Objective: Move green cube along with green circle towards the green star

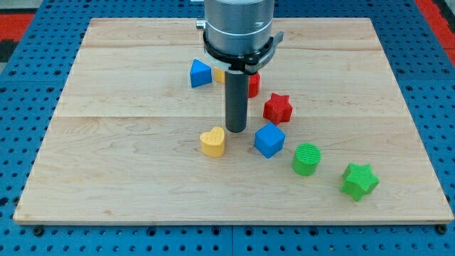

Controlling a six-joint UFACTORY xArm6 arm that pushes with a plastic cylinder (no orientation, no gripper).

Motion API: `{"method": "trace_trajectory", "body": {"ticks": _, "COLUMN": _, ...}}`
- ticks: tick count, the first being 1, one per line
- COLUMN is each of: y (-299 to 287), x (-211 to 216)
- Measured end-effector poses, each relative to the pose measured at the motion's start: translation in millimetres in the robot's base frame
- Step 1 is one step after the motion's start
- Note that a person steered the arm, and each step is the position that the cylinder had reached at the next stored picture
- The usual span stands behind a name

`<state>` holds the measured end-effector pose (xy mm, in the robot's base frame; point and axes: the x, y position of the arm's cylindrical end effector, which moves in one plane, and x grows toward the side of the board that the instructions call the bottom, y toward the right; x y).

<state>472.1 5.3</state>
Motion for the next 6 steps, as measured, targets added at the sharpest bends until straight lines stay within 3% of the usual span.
{"method": "trace_trajectory", "body": {"ticks": 2, "y": 41.3, "x": 66.6}}
{"method": "trace_trajectory", "body": {"ticks": 4, "y": 36.7, "x": 7.5}}
{"method": "trace_trajectory", "body": {"ticks": 5, "y": 90.6, "x": 71.8}}
{"method": "trace_trajectory", "body": {"ticks": 6, "y": 81.6, "x": 94.4}}
